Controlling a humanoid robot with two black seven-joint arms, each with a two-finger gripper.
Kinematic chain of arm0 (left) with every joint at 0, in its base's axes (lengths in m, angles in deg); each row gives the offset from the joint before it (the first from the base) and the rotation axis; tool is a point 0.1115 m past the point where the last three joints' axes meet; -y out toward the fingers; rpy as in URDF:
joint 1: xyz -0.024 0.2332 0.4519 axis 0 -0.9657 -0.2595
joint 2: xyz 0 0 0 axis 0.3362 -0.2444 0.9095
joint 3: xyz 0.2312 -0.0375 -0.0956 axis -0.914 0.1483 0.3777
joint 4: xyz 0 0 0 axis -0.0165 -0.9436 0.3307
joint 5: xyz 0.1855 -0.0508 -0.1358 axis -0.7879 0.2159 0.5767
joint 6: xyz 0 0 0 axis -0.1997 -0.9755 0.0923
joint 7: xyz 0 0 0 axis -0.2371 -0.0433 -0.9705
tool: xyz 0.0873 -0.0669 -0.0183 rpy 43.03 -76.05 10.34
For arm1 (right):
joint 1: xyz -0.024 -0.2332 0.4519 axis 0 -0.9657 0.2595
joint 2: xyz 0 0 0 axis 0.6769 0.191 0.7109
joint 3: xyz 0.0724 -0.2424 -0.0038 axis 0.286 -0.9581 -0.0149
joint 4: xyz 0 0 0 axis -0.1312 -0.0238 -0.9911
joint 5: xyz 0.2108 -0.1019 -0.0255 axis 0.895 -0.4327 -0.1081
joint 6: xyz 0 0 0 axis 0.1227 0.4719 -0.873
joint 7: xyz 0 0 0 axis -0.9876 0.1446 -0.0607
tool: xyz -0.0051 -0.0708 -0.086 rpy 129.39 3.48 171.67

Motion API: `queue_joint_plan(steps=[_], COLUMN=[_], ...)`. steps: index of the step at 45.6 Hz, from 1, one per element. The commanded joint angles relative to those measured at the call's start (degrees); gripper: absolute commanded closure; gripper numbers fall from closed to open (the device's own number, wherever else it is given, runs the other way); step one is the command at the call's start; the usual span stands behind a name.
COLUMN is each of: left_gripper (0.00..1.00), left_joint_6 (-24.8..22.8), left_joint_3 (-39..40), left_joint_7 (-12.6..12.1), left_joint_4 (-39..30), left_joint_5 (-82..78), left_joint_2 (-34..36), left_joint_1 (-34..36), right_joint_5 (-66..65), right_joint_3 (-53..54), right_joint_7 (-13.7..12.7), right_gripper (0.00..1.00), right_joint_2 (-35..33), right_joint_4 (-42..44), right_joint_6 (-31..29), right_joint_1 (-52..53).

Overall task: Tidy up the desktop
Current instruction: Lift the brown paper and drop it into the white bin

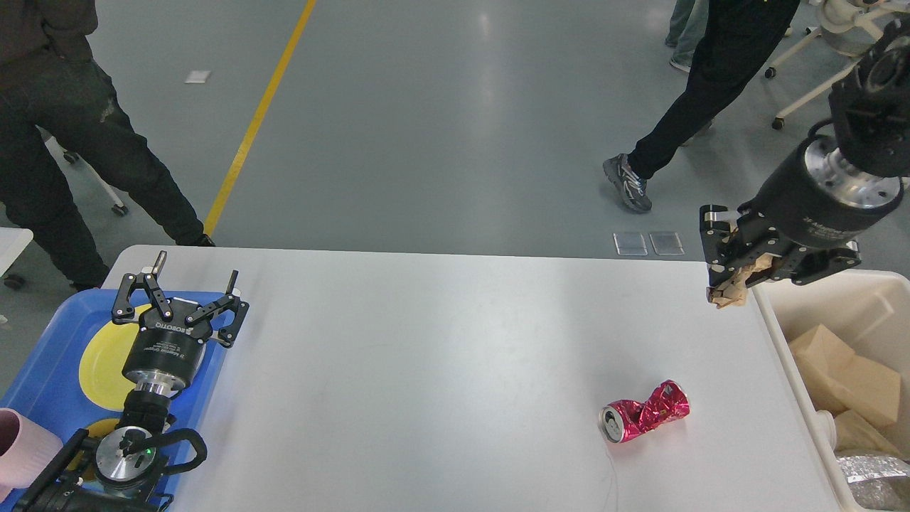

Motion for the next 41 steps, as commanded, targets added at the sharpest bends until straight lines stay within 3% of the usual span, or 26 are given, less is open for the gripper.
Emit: queue_joint_plan(steps=[1, 11, 21, 32, 41], left_gripper=[0.03, 0.03, 0.03, 0.03, 0.03], left_joint_6=[0.08, -0.01, -0.01, 0.08, 0.08], left_joint_3=[0.0, 0.0, 0.0, 0.0, 0.0], left_joint_7=[0.0, 0.0, 0.0, 0.0, 0.0], left_joint_4=[0.01, 0.01, 0.01, 0.01, 0.01], left_joint_5=[0.04, -0.05, -0.05, 0.04, -0.05], left_joint_2=[-0.01, -0.01, 0.07, 0.07, 0.07], left_joint_1=[0.0, 0.0, 0.0, 0.0, 0.0], right_joint_5=[-0.01, 0.17, 3.25, 3.25, 2.28], right_joint_3=[-0.16, -2.88, -10.62, -10.63, -4.12], right_joint_7=[-0.01, -0.01, 0.08, -0.01, 0.08], right_gripper=[1.0, 1.0, 1.0, 1.0, 1.0], right_joint_2=[0.36, 0.1, -0.08, -9.82, -17.57], right_joint_4=[-1.27, -0.83, 0.57, 12.78, 28.24], right_joint_6=[-0.03, 1.81, 11.56, 20.44, 21.77], right_joint_1=[2.77, 1.45, -5.84, -26.04, -46.43])
